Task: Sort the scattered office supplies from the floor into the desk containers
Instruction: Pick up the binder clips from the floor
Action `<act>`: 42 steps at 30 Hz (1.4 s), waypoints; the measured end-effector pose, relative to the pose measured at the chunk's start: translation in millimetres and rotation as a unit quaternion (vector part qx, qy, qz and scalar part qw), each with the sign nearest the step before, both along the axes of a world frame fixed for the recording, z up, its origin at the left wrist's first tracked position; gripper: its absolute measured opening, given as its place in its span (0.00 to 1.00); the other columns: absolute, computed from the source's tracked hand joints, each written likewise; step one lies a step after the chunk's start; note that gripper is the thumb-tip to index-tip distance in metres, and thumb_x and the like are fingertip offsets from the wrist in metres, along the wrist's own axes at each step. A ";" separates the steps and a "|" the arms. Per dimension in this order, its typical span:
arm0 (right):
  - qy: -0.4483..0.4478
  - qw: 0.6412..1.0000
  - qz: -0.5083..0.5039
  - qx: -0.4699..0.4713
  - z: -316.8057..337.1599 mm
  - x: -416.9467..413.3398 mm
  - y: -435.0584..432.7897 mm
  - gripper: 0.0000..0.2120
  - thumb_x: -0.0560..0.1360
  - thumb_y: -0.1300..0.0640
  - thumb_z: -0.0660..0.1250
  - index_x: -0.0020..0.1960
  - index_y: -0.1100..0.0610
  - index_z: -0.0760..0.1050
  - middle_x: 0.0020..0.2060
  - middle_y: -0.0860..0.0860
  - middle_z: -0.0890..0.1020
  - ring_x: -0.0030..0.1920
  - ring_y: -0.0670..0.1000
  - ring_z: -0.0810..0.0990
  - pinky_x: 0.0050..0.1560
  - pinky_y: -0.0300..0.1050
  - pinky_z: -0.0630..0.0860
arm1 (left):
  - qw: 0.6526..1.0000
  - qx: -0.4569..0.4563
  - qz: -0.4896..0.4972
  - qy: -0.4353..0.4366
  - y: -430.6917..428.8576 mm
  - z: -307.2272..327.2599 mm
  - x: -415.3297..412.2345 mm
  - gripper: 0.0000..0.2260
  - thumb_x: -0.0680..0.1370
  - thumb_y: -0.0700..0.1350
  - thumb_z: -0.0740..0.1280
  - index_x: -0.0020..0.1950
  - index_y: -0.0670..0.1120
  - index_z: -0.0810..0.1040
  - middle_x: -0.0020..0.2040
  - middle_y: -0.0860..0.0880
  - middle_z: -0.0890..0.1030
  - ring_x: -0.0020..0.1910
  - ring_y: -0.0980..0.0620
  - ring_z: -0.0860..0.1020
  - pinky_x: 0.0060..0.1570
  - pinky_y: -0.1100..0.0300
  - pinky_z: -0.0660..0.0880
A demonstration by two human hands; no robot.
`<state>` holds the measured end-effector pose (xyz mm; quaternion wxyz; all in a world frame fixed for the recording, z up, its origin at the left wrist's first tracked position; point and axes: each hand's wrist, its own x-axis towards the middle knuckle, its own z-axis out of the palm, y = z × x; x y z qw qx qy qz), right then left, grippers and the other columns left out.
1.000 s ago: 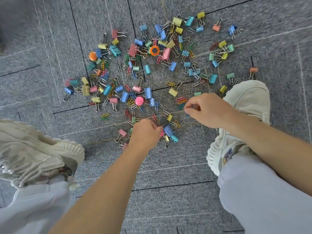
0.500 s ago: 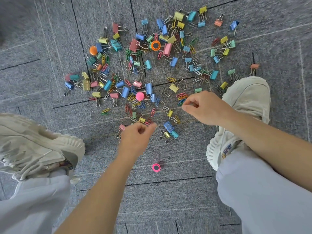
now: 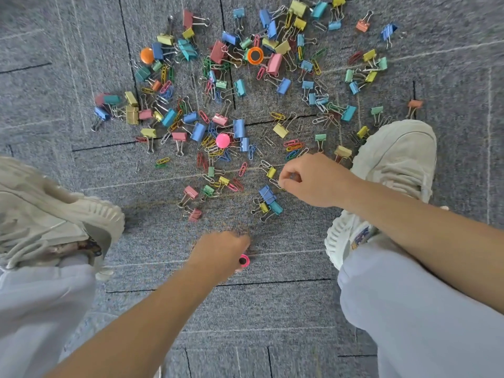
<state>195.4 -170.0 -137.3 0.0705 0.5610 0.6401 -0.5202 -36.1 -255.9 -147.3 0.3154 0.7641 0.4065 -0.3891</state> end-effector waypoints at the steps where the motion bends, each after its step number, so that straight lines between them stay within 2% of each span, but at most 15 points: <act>1: -0.001 1.000 0.004 -0.002 -0.9 -0.8 0.3 0.09 0.80 0.52 0.62 0.50 0.51 0.81 0.36 0.49 0.83 0.36 0.54 0.82 0.36 0.46 0.76 | 1.000 0.002 0.007 -0.005 -2.6 -2.2 -1.5 0.18 0.78 0.54 0.69 0.64 0.48 0.73 0.51 0.49 0.81 0.47 0.50 0.81 0.50 0.53 0.81; 9: -0.019 1.000 0.002 -0.007 -6.9 -0.5 0.4 0.09 0.80 0.51 0.61 0.51 0.49 0.80 0.35 0.49 0.83 0.36 0.54 0.82 0.34 0.44 0.74 | 0.987 -0.020 0.152 -0.053 -17.7 -9.6 -1.9 0.07 0.80 0.49 0.66 0.58 0.53 0.76 0.50 0.54 0.81 0.45 0.54 0.80 0.48 0.62 0.78; 12: -0.012 1.000 0.001 0.006 -7.2 -0.4 3.1 0.10 0.81 0.50 0.62 0.52 0.51 0.80 0.35 0.45 0.80 0.34 0.50 0.80 0.31 0.41 0.69 | 0.949 -0.071 0.282 -0.118 0.5 -4.0 -0.9 0.01 0.82 0.47 0.63 0.52 0.53 0.74 0.42 0.53 0.79 0.37 0.55 0.79 0.39 0.61 0.79; 14: -0.003 1.000 -0.007 0.024 -5.7 -1.1 7.1 0.08 0.81 0.51 0.62 0.52 0.51 0.79 0.34 0.40 0.76 0.32 0.44 0.76 0.30 0.36 0.64 | 0.895 -0.074 0.408 -0.164 22.2 0.4 -1.1 0.05 0.83 0.45 0.61 0.47 0.50 0.72 0.38 0.50 0.76 0.32 0.55 0.72 0.31 0.64 0.70; 18: 0.019 0.996 -0.029 0.085 -0.5 -19.4 30.9 0.10 0.80 0.52 0.64 0.59 0.52 0.79 0.33 0.39 0.74 0.31 0.42 0.74 0.31 0.35 0.66 | 0.712 -0.102 0.646 -0.255 73.8 15.6 -9.4 0.08 0.79 0.35 0.59 0.40 0.42 0.71 0.31 0.49 0.70 0.27 0.55 0.65 0.25 0.64 0.62; 21: 0.007 0.990 0.018 0.139 3.4 -55.1 60.2 0.15 0.80 0.47 0.63 0.66 0.49 0.75 0.38 0.47 0.81 0.37 0.50 0.79 0.43 0.47 0.77 | 0.601 -0.102 0.737 -0.292 103.3 30.8 -16.4 0.08 0.76 0.33 0.58 0.41 0.43 0.73 0.31 0.49 0.71 0.26 0.54 0.66 0.26 0.62 0.61; 23: -0.048 0.980 0.076 0.176 3.6 -80.1 78.0 0.15 0.82 0.47 0.59 0.66 0.48 0.74 0.44 0.52 0.83 0.42 0.56 0.79 0.42 0.49 0.74 | 0.543 -0.104 0.771 -0.317 112.7 38.9 -22.3 0.08 0.74 0.33 0.58 0.40 0.43 0.74 0.32 0.49 0.72 0.27 0.53 0.68 0.28 0.61 0.64; 24: -0.077 0.971 0.111 0.196 2.5 -90.4 83.6 0.13 0.82 0.49 0.58 0.63 0.51 0.74 0.42 0.52 0.81 0.41 0.57 0.78 0.40 0.48 0.71 | 0.530 -0.106 0.778 -0.322 115.1 42.5 -26.1 0.08 0.74 0.33 0.58 0.40 0.43 0.74 0.32 0.49 0.73 0.28 0.53 0.69 0.28 0.61 0.65; 27: -0.153 0.945 0.185 0.222 0.8 -107.4 86.7 0.07 0.81 0.57 0.59 0.56 0.58 0.73 0.34 0.51 0.74 0.30 0.53 0.70 0.36 0.47 0.68 | 0.502 -0.109 0.804 -0.299 121.0 46.4 -36.9 0.05 0.75 0.36 0.61 0.40 0.42 0.73 0.33 0.48 0.74 0.29 0.53 0.71 0.29 0.62 0.67; 30: -0.183 0.940 0.182 0.223 0.0 -115.6 82.1 0.07 0.81 0.61 0.60 0.58 0.59 0.71 0.41 0.52 0.78 0.35 0.56 0.71 0.38 0.48 0.67 | 0.478 -0.083 0.843 -0.233 129.1 44.3 -44.5 0.05 0.78 0.38 0.63 0.42 0.40 0.73 0.34 0.47 0.75 0.29 0.53 0.72 0.28 0.62 0.69; 34: -0.188 0.924 0.195 0.269 -6.6 -113.0 79.6 0.14 0.83 0.60 0.58 0.67 0.57 0.73 0.51 0.53 0.83 0.42 0.58 0.82 0.37 0.47 0.68 | 0.483 -0.084 0.846 -0.208 135.9 34.6 -51.6 0.09 0.83 0.43 0.60 0.52 0.39 0.76 0.36 0.47 0.75 0.30 0.54 0.72 0.28 0.64 0.71; 37: -0.172 0.921 0.179 0.302 -16.9 -100.7 79.0 0.17 0.84 0.59 0.54 0.71 0.54 0.70 0.35 0.49 0.77 0.30 0.53 0.76 0.31 0.43 0.66 | 0.503 -0.094 0.833 -0.208 139.9 28.1 -54.1 0.10 0.83 0.44 0.60 0.56 0.40 0.77 0.35 0.48 0.74 0.28 0.55 0.71 0.26 0.64 0.70; 38: -0.162 0.927 0.157 0.301 -19.1 -96.7 79.2 0.16 0.84 0.57 0.54 0.69 0.54 0.72 0.33 0.49 0.76 0.28 0.52 0.73 0.29 0.42 0.65 | 0.508 -0.092 0.830 -0.208 141.4 26.6 -53.7 0.10 0.83 0.44 0.61 0.56 0.40 0.78 0.34 0.48 0.74 0.28 0.55 0.71 0.26 0.64 0.70; 40: -0.090 0.965 0.035 0.245 -18.1 -89.7 81.3 0.14 0.84 0.52 0.55 0.54 0.56 0.79 0.34 0.51 0.78 0.29 0.51 0.72 0.28 0.42 0.64 | 0.518 -0.082 0.823 -0.217 146.6 24.0 -49.3 0.10 0.83 0.45 0.61 0.55 0.40 0.78 0.35 0.47 0.76 0.28 0.55 0.72 0.26 0.65 0.70; 42: 0.026 0.979 -0.139 0.145 -17.2 -84.0 88.8 0.18 0.81 0.51 0.60 0.35 0.57 0.73 0.28 0.51 0.75 0.27 0.50 0.69 0.29 0.42 0.64 | 0.526 -0.067 0.816 -0.230 152.8 21.1 -45.2 0.13 0.83 0.48 0.61 0.50 0.40 0.78 0.35 0.47 0.77 0.28 0.55 0.72 0.27 0.64 0.69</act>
